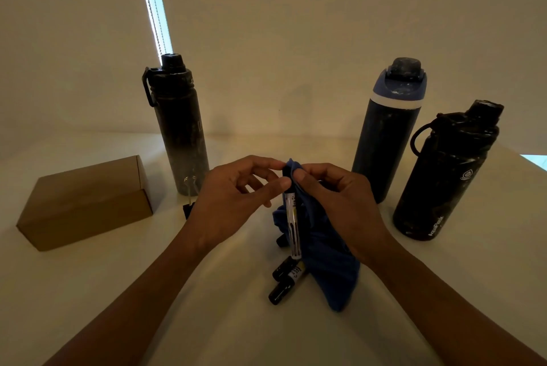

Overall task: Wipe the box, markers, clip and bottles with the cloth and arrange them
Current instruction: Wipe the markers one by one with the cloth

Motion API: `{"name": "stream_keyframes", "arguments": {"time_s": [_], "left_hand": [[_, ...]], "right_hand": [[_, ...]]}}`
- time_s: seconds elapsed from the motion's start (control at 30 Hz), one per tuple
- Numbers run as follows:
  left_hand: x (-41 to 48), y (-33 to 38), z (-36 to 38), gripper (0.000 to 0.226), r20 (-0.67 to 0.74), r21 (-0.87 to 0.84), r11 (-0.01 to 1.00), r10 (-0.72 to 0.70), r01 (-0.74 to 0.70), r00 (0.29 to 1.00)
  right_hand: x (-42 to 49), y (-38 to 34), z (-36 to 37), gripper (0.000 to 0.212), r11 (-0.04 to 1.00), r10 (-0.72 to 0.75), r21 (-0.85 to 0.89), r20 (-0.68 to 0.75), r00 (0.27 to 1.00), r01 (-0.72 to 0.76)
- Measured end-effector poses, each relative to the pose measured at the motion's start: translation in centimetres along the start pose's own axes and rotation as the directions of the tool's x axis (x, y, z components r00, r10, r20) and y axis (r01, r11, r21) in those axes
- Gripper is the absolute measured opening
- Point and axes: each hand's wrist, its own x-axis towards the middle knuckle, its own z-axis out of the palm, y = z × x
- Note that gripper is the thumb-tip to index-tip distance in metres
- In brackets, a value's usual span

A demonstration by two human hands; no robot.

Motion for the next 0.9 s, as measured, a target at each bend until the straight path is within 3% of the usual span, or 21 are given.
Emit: {"name": "stream_keyframes", "arguments": {"time_s": [0.1,0.27,0.5,0.67,0.73,0.9], "left_hand": [[0.0,0.0,-0.2,0.029,0.031,0.043,0.999,0.018,-0.020,0.999],[0.0,-0.1,-1.1,0.028,-0.018,0.016,1.000,0.014,-0.013,1.000],[0.3,-0.2,-1.8,0.022,-0.067,-0.056,0.997,-0.052,0.049,0.996],[0.2,-0.1,-1.1,0.024,-0.042,-0.053,0.997,-0.056,0.054,0.997],[0.2,0.0,-1.0,0.026,-0.017,-0.036,0.998,-0.051,0.051,0.999],[0.3,-0.1,-1.2,0.024,0.028,0.062,0.998,-0.004,0.002,1.000]], "right_hand": [[-0.2,-0.1,0.3,0.017,0.997,-0.033,-0.070,0.024,0.999,0.034],[0.2,0.1,-0.3,0.016,0.999,0.007,-0.034,0.031,0.999,-0.006],[-0.1,0.2,-0.1,0.018,0.949,-0.019,-0.299,0.262,0.965,0.100],[-0.6,0.4,0.1,0.024,0.793,-0.024,-0.567,0.338,0.941,0.224],[-0.9,0.1,0.4,0.027,0.682,-0.049,-0.674,0.343,0.938,0.282],[-0.9,-0.8,0.6,0.028,0.493,-0.122,-0.777,0.383,0.915,0.391]]}}
